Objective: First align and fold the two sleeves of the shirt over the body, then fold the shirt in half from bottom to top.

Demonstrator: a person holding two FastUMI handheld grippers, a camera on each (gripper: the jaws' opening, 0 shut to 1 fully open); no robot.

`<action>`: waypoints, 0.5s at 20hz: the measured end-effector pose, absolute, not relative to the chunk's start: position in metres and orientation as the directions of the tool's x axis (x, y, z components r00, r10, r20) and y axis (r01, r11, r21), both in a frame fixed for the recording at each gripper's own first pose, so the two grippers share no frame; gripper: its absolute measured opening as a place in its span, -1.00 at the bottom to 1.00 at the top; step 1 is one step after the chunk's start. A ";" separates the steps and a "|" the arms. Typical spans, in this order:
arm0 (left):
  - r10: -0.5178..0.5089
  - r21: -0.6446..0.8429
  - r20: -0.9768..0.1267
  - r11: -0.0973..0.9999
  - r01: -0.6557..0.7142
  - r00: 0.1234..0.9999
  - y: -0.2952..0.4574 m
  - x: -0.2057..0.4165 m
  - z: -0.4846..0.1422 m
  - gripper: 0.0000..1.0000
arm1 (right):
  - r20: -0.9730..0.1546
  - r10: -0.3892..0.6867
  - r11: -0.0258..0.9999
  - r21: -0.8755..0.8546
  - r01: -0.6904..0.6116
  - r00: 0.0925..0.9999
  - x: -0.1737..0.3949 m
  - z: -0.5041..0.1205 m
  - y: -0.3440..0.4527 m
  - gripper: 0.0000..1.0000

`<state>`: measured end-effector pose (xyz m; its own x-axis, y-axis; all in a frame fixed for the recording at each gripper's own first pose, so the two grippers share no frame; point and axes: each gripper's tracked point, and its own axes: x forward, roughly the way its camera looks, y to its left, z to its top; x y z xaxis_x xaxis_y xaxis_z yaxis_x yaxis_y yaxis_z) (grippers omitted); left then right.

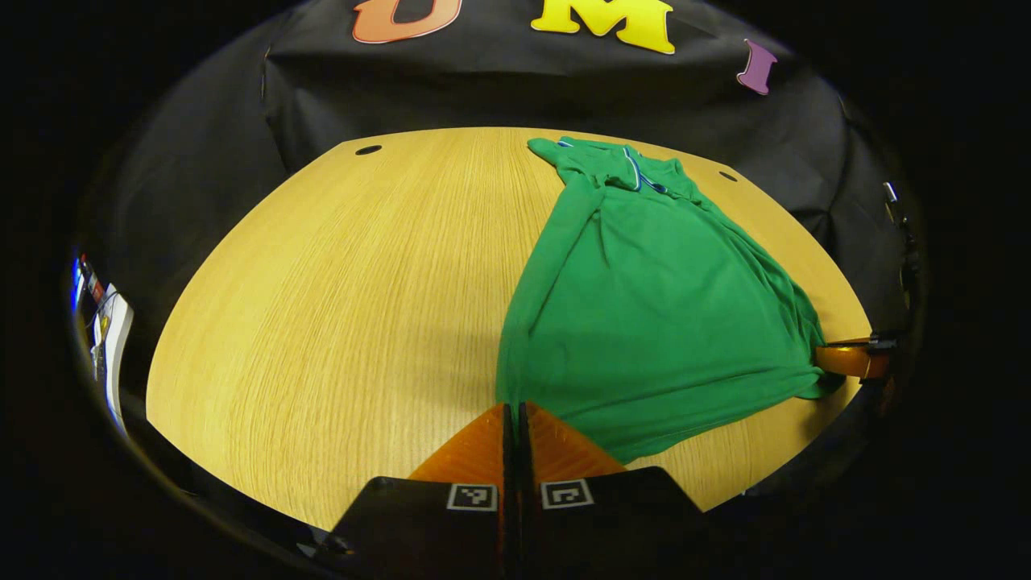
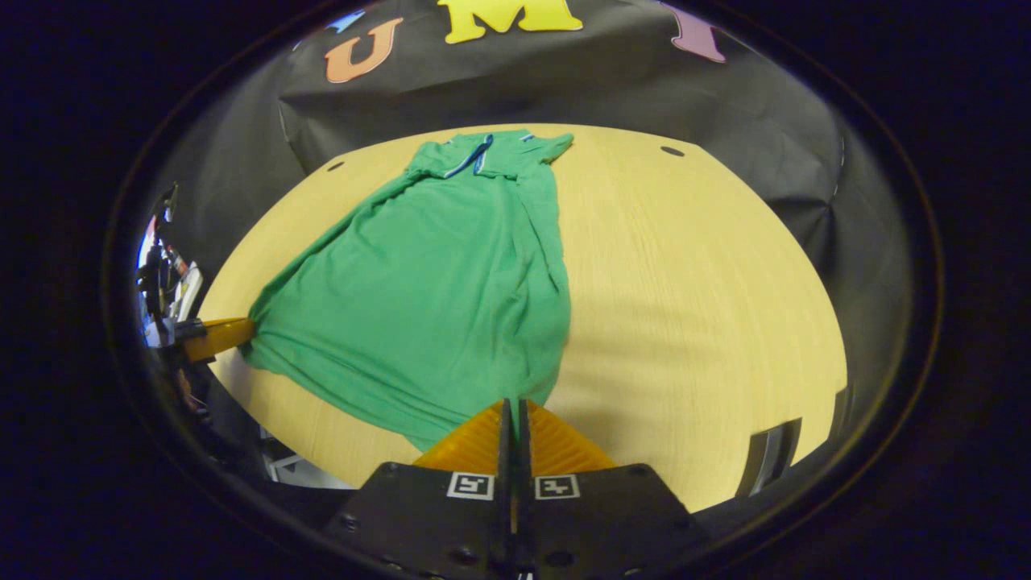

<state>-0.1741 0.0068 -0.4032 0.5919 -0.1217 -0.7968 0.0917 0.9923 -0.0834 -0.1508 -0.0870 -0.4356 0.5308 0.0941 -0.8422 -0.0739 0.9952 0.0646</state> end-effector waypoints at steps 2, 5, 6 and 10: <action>-0.143 -0.122 -0.797 0.990 0.076 0.586 0.005 -0.175 -0.399 -0.87 | -0.847 0.096 0.995 0.068 -0.073 0.523 -0.149 -0.432 -0.087 -1.00; -0.165 -0.148 -0.782 0.986 0.078 0.601 0.003 -0.169 -0.384 -0.88 | -0.833 0.111 0.994 0.100 -0.050 0.542 -0.142 -0.414 -0.085 -0.98; -0.175 -0.156 -0.775 0.984 0.085 0.608 0.003 -0.167 -0.377 -0.88 | -0.827 0.115 0.993 0.108 -0.045 0.550 -0.140 -0.408 -0.085 -1.00; -0.190 -0.152 -0.742 0.982 0.115 0.643 0.004 -0.154 -0.355 -0.88 | -0.809 0.111 0.993 0.113 -0.033 0.577 -0.131 -0.387 -0.089 -1.00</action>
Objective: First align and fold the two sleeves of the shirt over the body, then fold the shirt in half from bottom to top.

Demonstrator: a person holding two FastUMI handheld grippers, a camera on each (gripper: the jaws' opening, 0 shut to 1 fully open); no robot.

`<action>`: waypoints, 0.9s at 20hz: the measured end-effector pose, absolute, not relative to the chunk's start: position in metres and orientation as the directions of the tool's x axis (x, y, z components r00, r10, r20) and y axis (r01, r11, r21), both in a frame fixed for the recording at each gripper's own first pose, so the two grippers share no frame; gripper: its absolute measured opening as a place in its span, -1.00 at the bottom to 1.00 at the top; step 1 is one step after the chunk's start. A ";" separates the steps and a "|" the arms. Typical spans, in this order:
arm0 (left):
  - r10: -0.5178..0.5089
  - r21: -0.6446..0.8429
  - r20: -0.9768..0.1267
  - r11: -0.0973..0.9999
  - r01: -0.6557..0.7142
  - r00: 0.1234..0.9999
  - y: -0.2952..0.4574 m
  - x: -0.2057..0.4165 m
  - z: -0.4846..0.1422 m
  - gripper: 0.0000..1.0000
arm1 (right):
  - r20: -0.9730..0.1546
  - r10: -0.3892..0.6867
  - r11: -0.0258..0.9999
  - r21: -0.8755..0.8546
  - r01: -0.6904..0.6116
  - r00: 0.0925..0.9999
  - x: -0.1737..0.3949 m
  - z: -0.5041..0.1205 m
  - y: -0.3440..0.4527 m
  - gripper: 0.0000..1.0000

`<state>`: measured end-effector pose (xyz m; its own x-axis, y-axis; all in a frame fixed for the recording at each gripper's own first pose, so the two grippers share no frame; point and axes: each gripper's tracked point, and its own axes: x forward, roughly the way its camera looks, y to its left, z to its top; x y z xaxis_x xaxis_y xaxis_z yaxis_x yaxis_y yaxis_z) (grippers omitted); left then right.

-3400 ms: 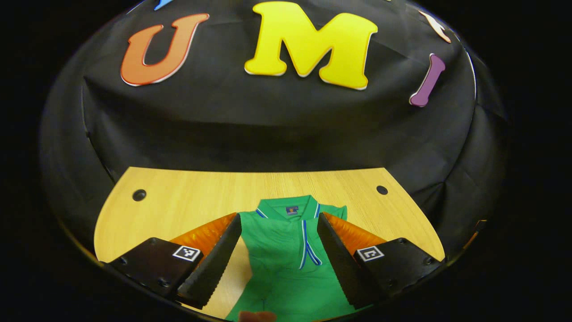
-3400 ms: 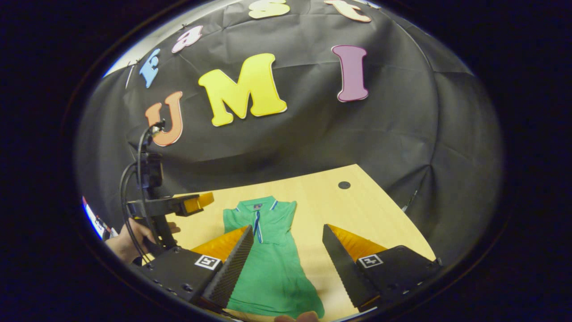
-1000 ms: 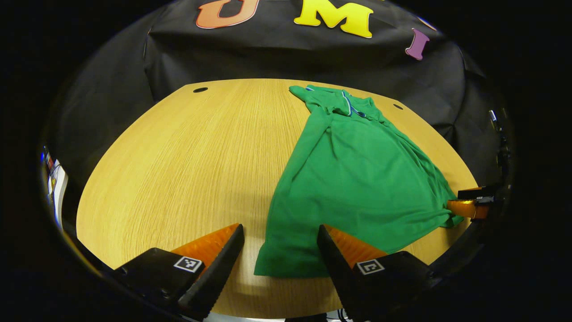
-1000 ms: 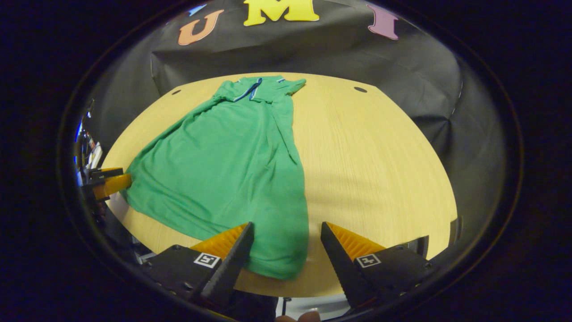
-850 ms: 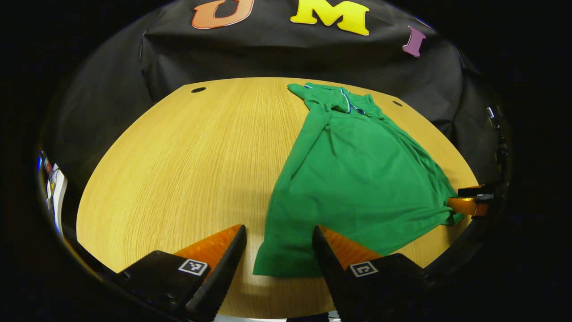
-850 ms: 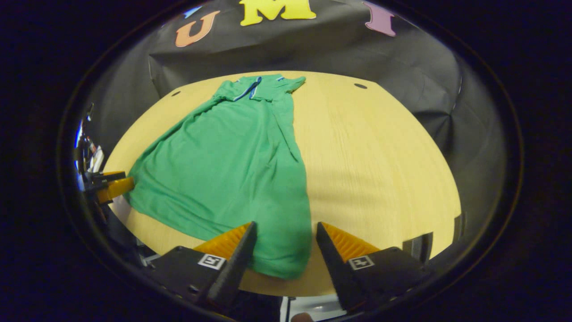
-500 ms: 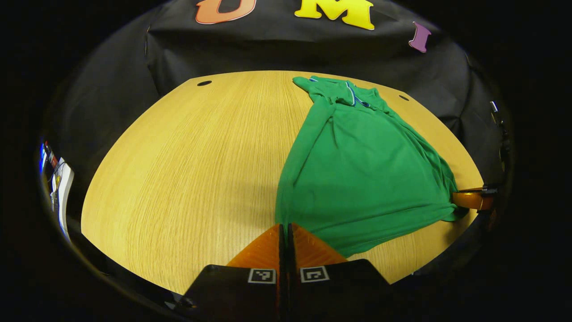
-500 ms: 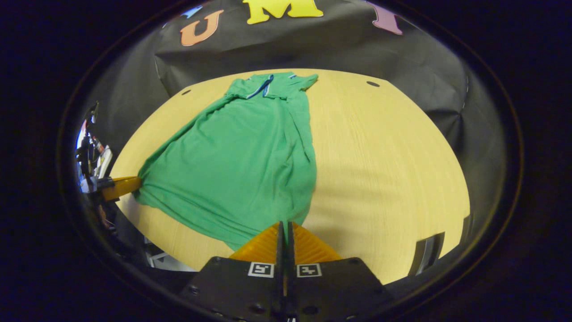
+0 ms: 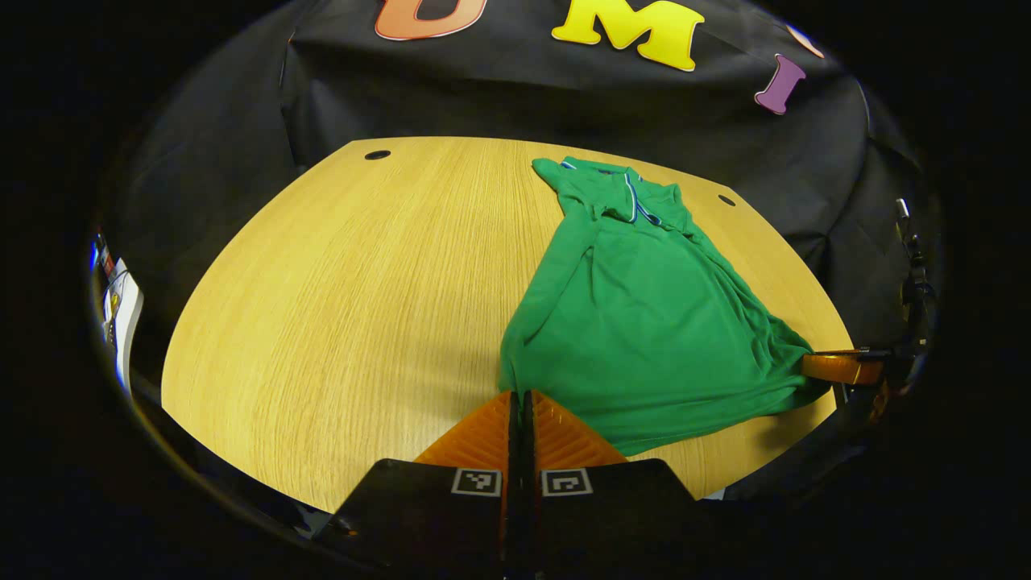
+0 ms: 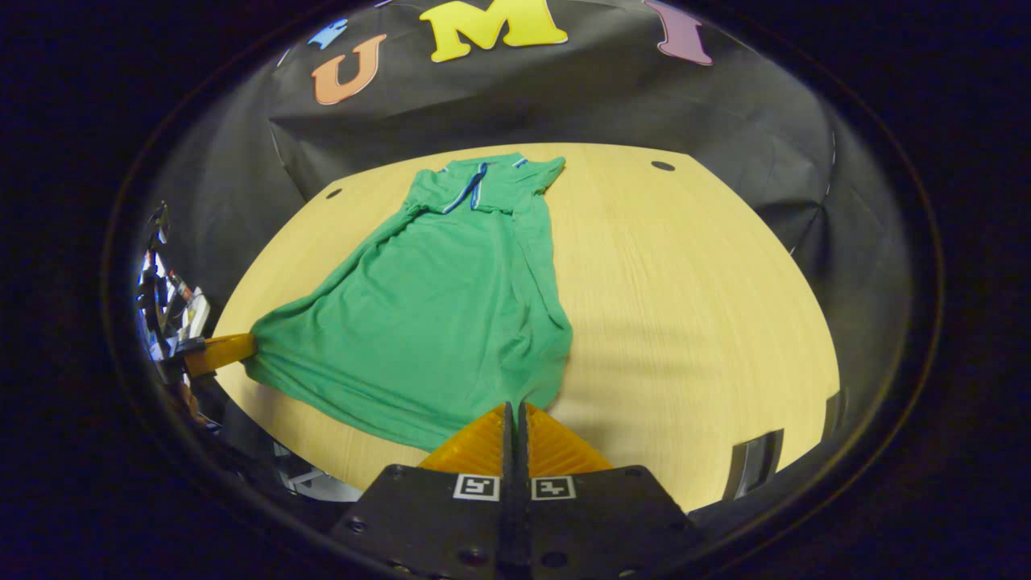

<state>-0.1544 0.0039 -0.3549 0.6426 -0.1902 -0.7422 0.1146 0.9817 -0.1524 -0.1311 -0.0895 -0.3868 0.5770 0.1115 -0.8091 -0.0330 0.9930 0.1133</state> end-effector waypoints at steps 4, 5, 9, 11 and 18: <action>-0.222 -0.168 -0.701 0.975 0.145 0.678 -0.003 -0.136 -0.327 -0.89 | -0.777 0.125 0.990 0.136 -0.029 0.616 -0.110 -0.360 -0.091 -1.00; -0.240 -0.185 -0.687 0.970 0.155 0.686 -0.007 -0.129 -0.318 -0.89 | -0.766 0.124 0.990 0.137 -0.029 0.630 -0.103 -0.352 -0.092 -1.00; -0.265 -0.217 -0.636 0.963 0.162 0.724 -0.016 -0.096 -0.290 -0.89 | -0.716 0.121 0.989 0.149 -0.019 0.688 -0.072 -0.318 -0.100 -1.00; -0.241 -0.214 -0.632 0.968 0.134 0.737 -0.013 -0.078 -0.281 -0.89 | -0.691 0.123 0.987 0.162 -0.014 0.712 -0.057 -0.301 -0.103 -0.98; -0.250 -0.243 -0.546 0.961 0.134 0.800 -0.030 -0.007 -0.231 -0.89 | -0.642 0.121 0.977 0.210 0.022 0.757 -0.001 -0.255 -0.109 -1.00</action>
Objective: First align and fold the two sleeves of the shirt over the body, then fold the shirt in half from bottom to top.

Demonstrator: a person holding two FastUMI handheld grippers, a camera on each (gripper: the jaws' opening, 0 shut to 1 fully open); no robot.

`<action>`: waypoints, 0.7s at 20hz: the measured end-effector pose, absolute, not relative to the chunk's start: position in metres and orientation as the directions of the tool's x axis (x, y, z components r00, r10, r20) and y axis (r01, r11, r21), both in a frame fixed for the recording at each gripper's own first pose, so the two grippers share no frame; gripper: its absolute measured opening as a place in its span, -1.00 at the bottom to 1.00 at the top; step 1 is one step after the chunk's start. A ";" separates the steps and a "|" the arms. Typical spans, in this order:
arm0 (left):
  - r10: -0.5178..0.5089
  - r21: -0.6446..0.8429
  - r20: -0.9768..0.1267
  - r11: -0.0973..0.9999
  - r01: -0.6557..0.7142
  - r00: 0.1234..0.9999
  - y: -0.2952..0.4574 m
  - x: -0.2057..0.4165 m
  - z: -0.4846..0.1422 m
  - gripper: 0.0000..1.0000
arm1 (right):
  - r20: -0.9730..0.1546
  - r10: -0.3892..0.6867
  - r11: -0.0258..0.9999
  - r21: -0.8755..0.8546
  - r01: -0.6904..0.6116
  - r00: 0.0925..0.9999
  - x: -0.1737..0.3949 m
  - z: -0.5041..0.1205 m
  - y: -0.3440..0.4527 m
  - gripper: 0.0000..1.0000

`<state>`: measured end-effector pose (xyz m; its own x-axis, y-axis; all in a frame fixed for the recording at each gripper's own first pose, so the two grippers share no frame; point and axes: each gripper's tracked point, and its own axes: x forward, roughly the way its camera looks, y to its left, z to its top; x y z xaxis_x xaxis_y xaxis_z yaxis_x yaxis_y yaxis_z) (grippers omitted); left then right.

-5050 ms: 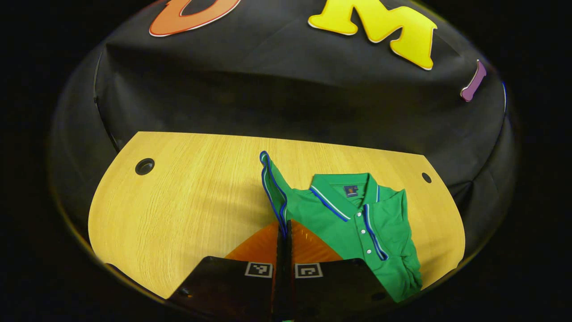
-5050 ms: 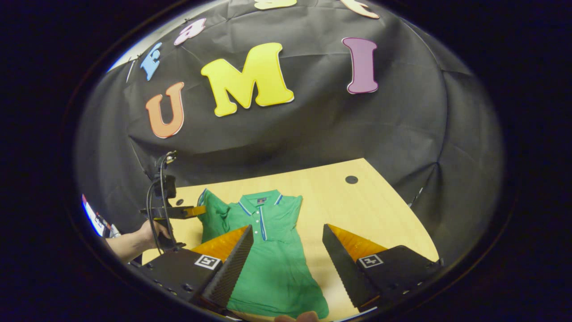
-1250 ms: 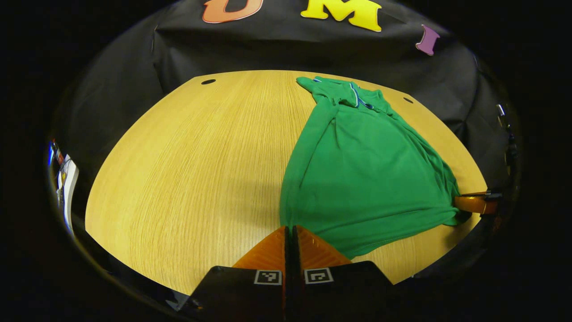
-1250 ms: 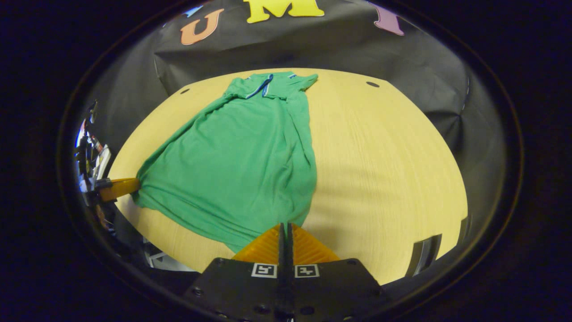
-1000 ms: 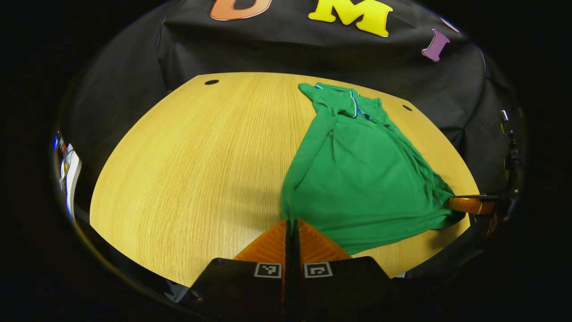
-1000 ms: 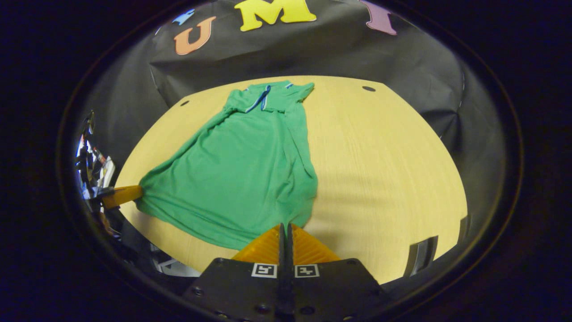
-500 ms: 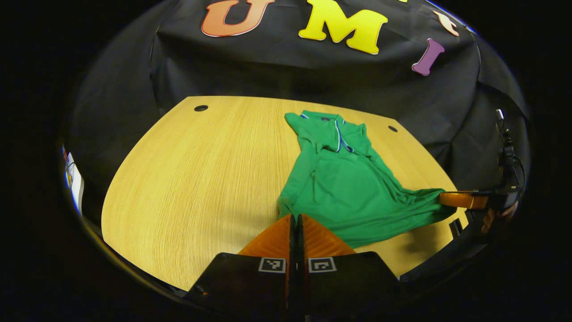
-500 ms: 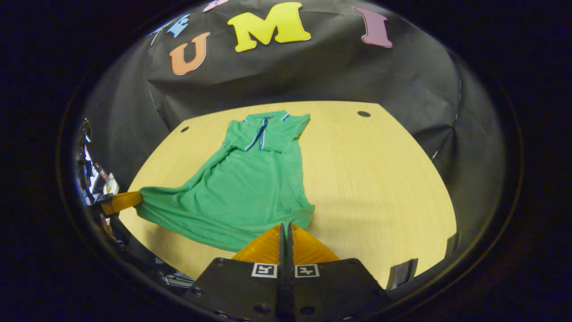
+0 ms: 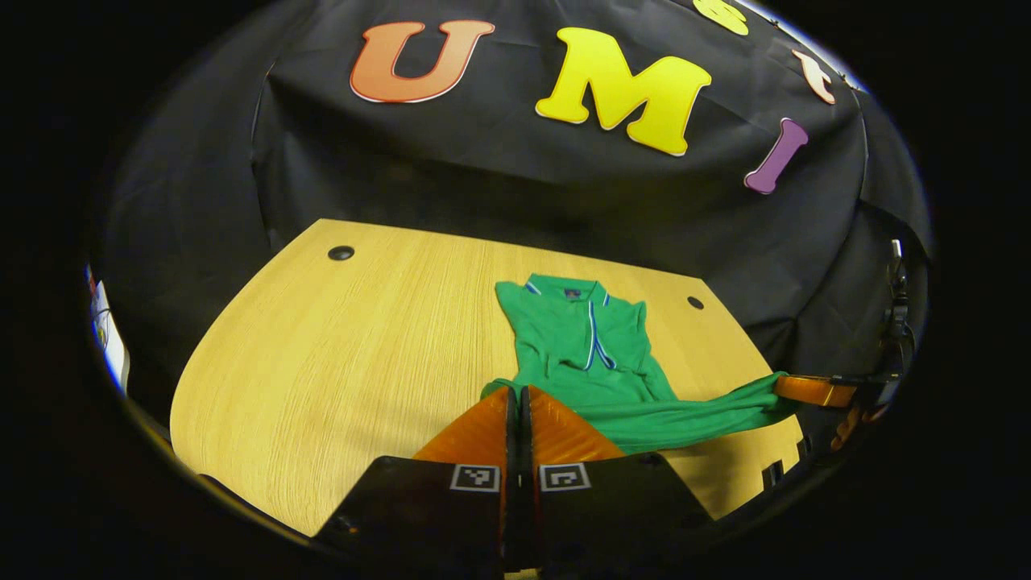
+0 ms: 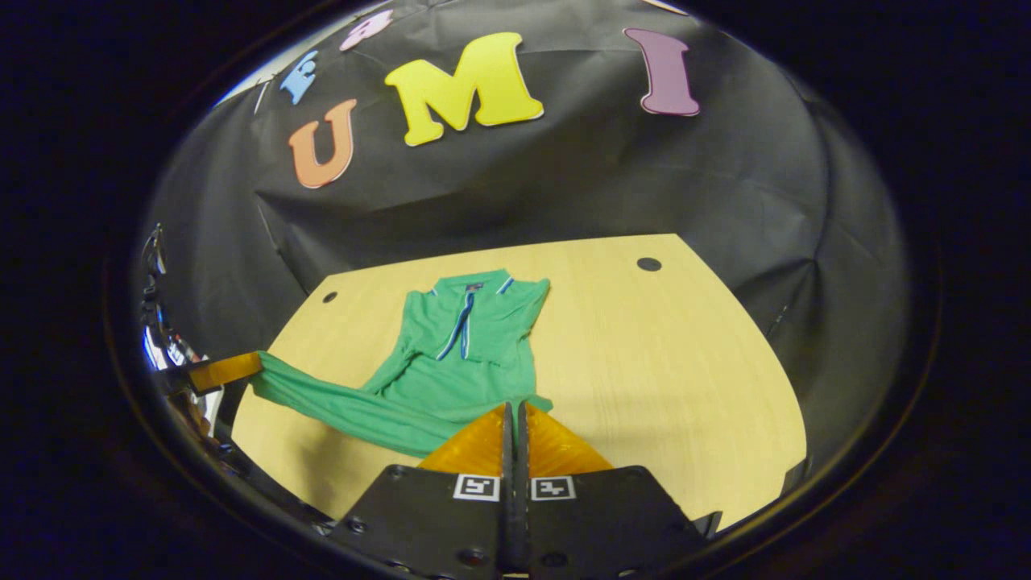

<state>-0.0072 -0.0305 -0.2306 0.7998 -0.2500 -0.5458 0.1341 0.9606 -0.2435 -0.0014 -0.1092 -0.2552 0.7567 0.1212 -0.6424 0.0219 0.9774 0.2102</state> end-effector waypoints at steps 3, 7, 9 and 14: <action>-0.255 -0.240 -0.521 0.960 0.147 0.814 -0.039 0.027 -0.220 -0.89 | -0.610 0.117 0.976 0.218 0.024 0.783 0.036 -0.236 -0.117 -1.00; -0.276 -0.239 -0.479 0.955 0.179 0.833 -0.052 0.074 -0.204 -0.89 | -0.584 0.117 0.977 0.214 0.013 0.804 0.089 -0.221 -0.122 -1.00; -0.279 -0.239 -0.457 0.953 0.186 0.845 -0.053 0.098 -0.194 -0.89 | -0.591 0.121 0.974 0.225 0.019 0.798 0.109 -0.218 -0.122 -1.00; -0.254 -0.201 -0.432 0.962 0.182 0.865 -0.053 0.159 -0.188 -0.89 | -0.559 0.140 0.972 0.234 -0.007 0.817 0.180 -0.201 -0.118 -1.00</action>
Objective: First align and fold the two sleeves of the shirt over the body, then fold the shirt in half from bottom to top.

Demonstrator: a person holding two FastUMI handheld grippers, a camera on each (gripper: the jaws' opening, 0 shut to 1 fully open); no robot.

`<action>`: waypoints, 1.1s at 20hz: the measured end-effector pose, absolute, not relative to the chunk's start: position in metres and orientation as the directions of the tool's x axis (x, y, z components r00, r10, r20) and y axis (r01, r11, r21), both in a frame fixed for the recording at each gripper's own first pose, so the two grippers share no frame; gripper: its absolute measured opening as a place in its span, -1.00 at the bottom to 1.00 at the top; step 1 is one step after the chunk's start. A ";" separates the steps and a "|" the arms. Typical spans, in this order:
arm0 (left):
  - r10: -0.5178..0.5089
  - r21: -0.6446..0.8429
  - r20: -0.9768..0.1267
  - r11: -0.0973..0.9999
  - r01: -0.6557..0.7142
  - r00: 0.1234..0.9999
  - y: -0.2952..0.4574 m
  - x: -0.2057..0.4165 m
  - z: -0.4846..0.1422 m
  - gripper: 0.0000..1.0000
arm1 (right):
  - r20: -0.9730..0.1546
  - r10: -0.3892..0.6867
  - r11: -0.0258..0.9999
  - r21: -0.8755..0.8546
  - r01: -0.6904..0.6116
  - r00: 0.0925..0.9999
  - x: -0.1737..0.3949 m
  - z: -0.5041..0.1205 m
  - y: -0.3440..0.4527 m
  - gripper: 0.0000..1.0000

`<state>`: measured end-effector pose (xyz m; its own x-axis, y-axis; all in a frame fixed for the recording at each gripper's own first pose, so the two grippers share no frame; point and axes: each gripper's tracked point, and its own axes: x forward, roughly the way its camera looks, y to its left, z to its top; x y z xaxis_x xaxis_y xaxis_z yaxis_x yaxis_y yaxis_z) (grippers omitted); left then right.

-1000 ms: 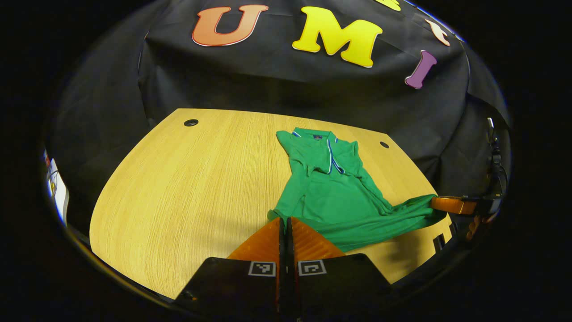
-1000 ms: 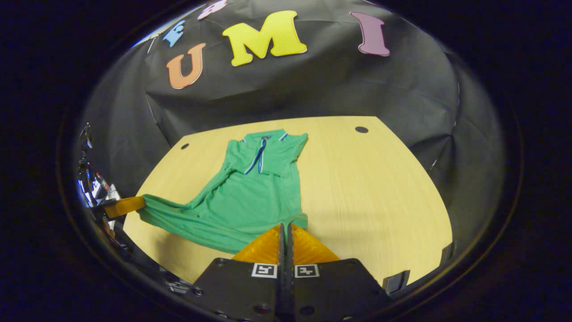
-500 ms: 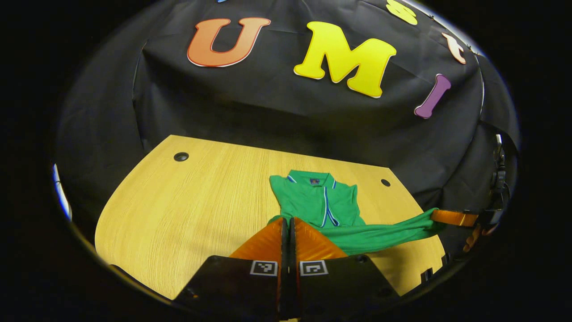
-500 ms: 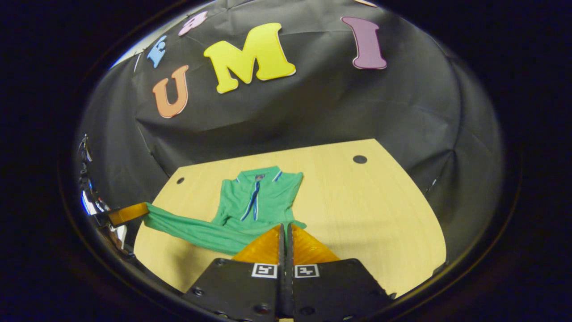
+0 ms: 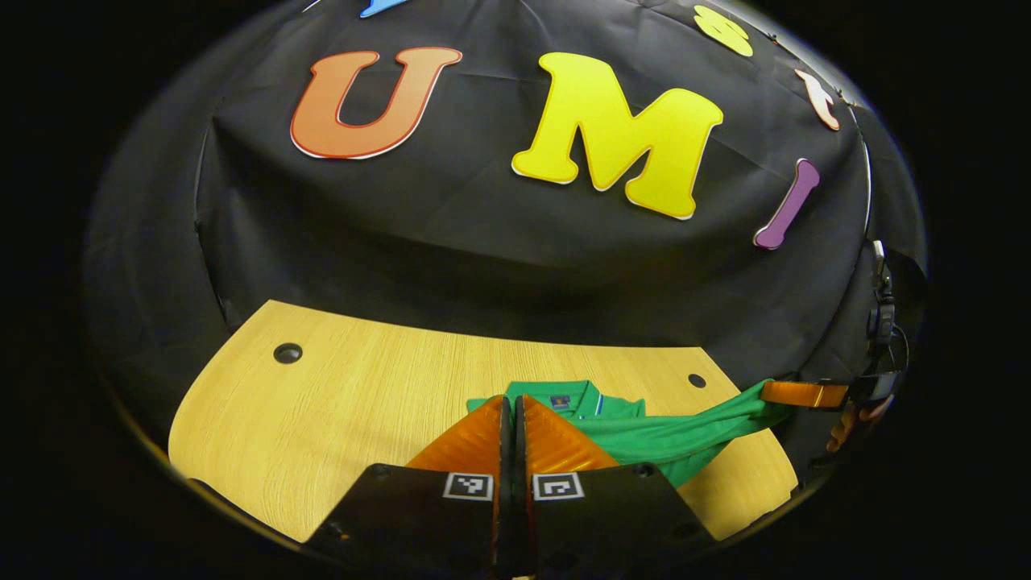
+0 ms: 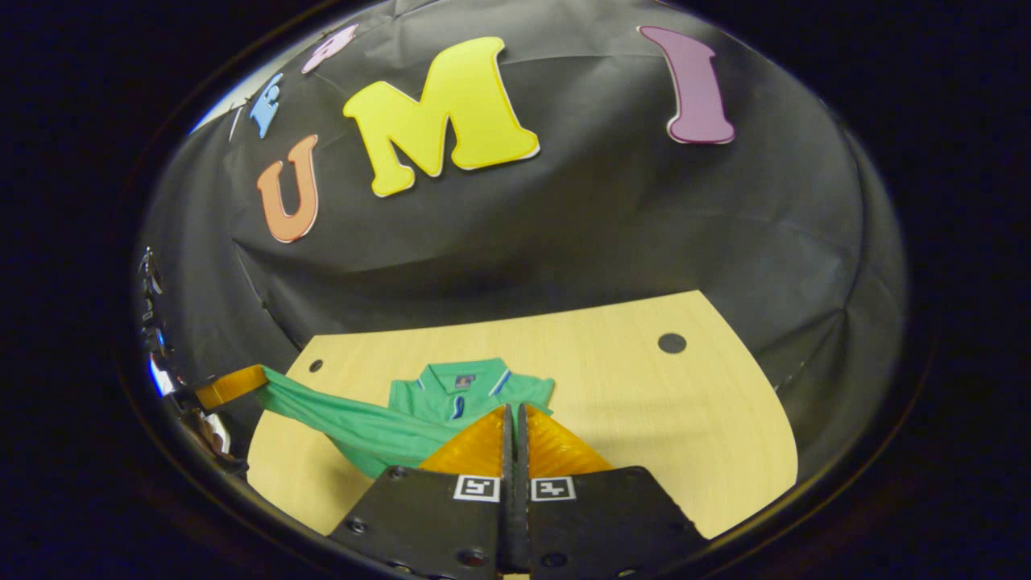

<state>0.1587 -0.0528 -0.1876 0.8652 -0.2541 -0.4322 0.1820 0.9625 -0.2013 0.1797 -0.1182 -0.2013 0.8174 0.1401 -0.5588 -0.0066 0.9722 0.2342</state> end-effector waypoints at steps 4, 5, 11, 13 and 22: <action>-0.237 -0.184 -0.424 0.968 0.173 0.874 -0.051 0.208 -0.185 -0.89 | -0.541 0.154 0.972 0.232 -0.029 0.827 0.239 -0.196 -0.114 -1.00; -0.232 -0.180 -0.423 0.969 0.170 0.876 -0.052 0.220 -0.187 -0.89 | -0.542 0.157 0.973 0.228 -0.036 0.826 0.257 -0.200 -0.119 -0.99; -0.213 -0.161 -0.419 0.974 0.159 0.883 -0.055 0.276 -0.208 -0.89 | -0.542 0.177 0.972 0.227 -0.060 0.822 0.318 -0.218 -0.108 -1.00; -0.204 -0.151 -0.440 0.977 0.152 0.875 -0.055 0.287 -0.227 -0.89 | -0.554 0.176 0.974 0.215 -0.064 0.814 0.330 -0.233 -0.106 -1.00; -0.170 -0.125 -0.493 0.984 0.124 0.853 -0.055 0.304 -0.272 -0.86 | -0.582 0.185 0.975 0.209 -0.074 0.792 0.345 -0.271 -0.098 -1.00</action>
